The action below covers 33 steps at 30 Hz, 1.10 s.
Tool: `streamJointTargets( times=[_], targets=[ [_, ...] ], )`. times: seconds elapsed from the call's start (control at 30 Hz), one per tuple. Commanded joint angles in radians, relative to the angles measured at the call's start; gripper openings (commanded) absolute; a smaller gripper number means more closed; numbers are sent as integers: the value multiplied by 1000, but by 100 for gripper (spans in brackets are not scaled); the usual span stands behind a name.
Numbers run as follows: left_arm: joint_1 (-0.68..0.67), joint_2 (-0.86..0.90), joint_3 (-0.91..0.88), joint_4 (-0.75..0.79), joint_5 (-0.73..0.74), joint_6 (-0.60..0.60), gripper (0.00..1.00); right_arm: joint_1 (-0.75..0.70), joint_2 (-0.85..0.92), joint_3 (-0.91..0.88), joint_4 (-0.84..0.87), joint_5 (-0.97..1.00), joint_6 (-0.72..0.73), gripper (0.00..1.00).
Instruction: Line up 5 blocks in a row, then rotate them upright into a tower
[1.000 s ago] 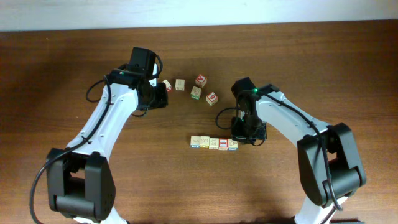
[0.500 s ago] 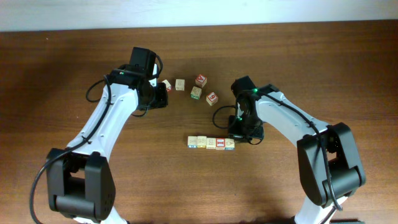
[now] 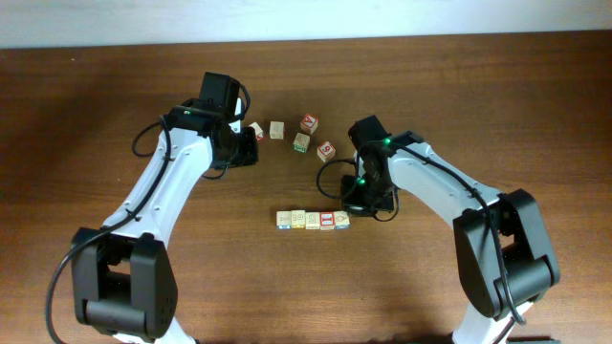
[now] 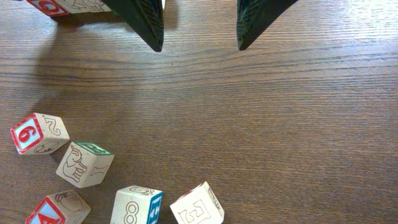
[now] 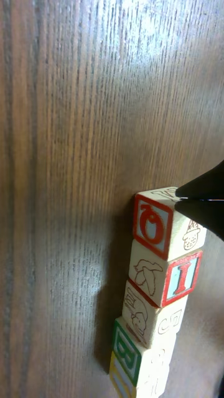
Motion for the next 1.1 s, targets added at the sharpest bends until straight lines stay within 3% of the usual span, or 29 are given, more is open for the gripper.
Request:
streamJointTargets(
  times=[0.0,0.07,0.2,0.23,0.27,0.57,1.07],
  targets=[
    [1,2,14,-2,-7,12,36,-23,-16,37,-36,-8,-11,4],
    [1,2,14,-2,-7,12,36,-48,-44,64,-58,-9,-33,4],
    [1,2,14,-8,-6,12,27,-85,-53,71,-89,-24,-70,4],
    [1,2,14,-19,-3,12,18,-82,-49,68,-88,-24,-83,4],
    [1,2,14,-56,3,11,0,-70,-47,51,-61,-25,-85,4],
    [2,2,-12,-253,23,21,0,-50,-47,-90,107,-73,-39,4],
    [3,2,-117,-100,190,102,0,-40,-47,-114,99,-114,-19,4]
  ],
)
